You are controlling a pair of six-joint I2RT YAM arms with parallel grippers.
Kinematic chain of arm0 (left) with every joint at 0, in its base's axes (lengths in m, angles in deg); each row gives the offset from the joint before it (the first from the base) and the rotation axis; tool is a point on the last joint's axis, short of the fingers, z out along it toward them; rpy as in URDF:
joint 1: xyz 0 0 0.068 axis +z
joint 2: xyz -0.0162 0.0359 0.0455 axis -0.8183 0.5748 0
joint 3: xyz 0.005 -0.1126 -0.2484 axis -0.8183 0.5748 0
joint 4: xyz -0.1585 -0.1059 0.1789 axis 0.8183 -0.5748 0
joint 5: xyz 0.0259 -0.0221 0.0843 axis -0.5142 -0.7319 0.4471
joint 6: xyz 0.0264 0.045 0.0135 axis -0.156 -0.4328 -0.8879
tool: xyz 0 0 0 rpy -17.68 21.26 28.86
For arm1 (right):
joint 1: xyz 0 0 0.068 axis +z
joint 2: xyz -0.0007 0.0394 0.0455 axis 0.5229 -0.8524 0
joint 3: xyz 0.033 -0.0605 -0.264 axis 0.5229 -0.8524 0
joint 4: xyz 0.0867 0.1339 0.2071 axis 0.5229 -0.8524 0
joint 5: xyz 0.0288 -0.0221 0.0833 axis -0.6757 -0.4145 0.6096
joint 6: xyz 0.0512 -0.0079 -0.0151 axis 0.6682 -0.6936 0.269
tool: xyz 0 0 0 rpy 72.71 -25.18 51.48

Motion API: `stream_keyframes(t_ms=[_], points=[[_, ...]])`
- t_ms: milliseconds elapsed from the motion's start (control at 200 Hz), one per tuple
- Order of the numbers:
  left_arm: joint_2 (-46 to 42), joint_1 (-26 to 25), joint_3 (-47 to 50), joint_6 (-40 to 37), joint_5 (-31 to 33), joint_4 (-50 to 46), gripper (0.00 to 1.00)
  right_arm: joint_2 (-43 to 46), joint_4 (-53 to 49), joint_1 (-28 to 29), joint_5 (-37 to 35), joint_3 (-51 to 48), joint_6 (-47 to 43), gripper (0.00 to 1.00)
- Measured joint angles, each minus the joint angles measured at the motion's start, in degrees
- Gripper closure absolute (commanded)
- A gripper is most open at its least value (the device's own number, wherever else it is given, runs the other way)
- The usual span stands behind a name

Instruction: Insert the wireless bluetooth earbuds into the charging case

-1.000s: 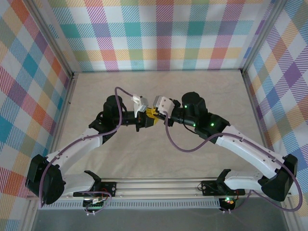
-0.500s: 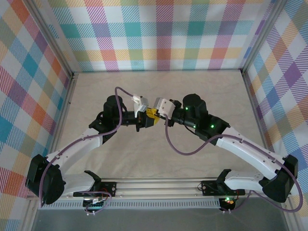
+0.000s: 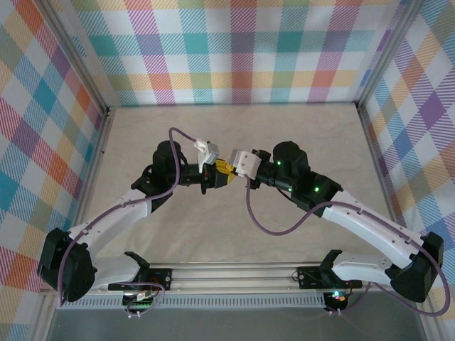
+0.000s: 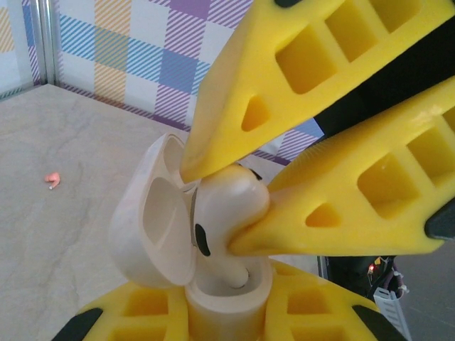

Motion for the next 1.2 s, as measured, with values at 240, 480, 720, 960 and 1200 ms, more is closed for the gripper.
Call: stream_keyframes(t_ms=[240, 480, 720, 960, 1200], points=[[0.0, 0.0, 0.0, 0.2, 0.0, 0.2, 1.0, 0.0, 0.8, 0.0, 0.7, -0.5, 0.0, 0.82], [-0.1, 0.0, 0.0, 0.2, 0.5, 0.2, 1.0, 0.2, 1.7, 0.0, 1.0, -1.2, 0.8, 0.78], [-0.6, -0.3, 0.0, 0.2, 1.1, 0.3, 1.0, 1.3, 0.8, 0.0, 0.9, -1.5, 1.2, 0.74], [-0.9, -0.3, 0.0, 0.2, 1.7, 0.2, 1.0, 1.6, 0.2, 0.0, 0.9, -1.5, 2.1, 0.7], [-1.2, -0.3, 0.0, 0.2, 2.1, 0.0, 1.0, 2.1, -3.5, 0.0, 1.2, 0.3, 6.3, 0.64]])
